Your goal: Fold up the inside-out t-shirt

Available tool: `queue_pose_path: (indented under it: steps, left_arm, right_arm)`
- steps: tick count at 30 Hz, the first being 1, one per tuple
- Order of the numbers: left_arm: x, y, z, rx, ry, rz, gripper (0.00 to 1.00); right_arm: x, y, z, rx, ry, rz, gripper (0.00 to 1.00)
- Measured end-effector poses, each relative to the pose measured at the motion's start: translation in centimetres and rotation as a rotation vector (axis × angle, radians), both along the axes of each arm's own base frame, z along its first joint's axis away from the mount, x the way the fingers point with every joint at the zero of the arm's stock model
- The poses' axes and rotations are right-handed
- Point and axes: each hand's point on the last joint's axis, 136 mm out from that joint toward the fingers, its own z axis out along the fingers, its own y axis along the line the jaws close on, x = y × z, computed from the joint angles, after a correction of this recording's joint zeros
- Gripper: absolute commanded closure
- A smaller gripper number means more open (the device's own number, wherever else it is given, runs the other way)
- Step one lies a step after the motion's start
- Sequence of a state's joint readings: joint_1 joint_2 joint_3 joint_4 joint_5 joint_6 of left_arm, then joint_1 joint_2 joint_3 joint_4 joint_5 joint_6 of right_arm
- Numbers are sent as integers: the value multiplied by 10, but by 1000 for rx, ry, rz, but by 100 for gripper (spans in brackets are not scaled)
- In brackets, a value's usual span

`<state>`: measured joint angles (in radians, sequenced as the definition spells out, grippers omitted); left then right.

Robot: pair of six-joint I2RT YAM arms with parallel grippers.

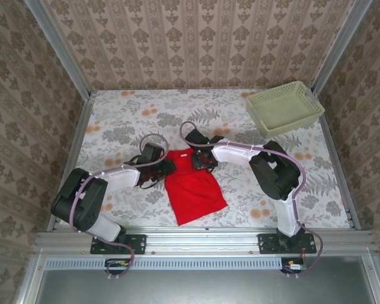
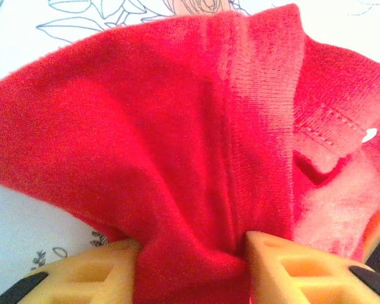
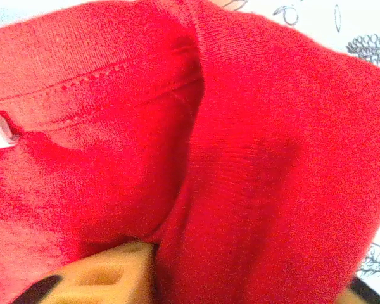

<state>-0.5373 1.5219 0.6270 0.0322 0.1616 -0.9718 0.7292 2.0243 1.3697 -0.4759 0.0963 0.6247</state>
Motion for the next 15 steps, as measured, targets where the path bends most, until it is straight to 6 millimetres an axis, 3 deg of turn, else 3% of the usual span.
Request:
queue_pose_path:
  steps: [6,11,15]
  left_arm:
    - [2,-1,-2,14,-5,-21,88]
    - [-3,0,5,28,-24,-55,100]
    - [-10,-1,24,16,-69,-83,100]
  right_arm:
    - [-6,6,2,120,-29,-36,100]
    - [-27,-6,6,200,-27,-46,100]
    - [-34,-10,31,273,-71,-43,100]
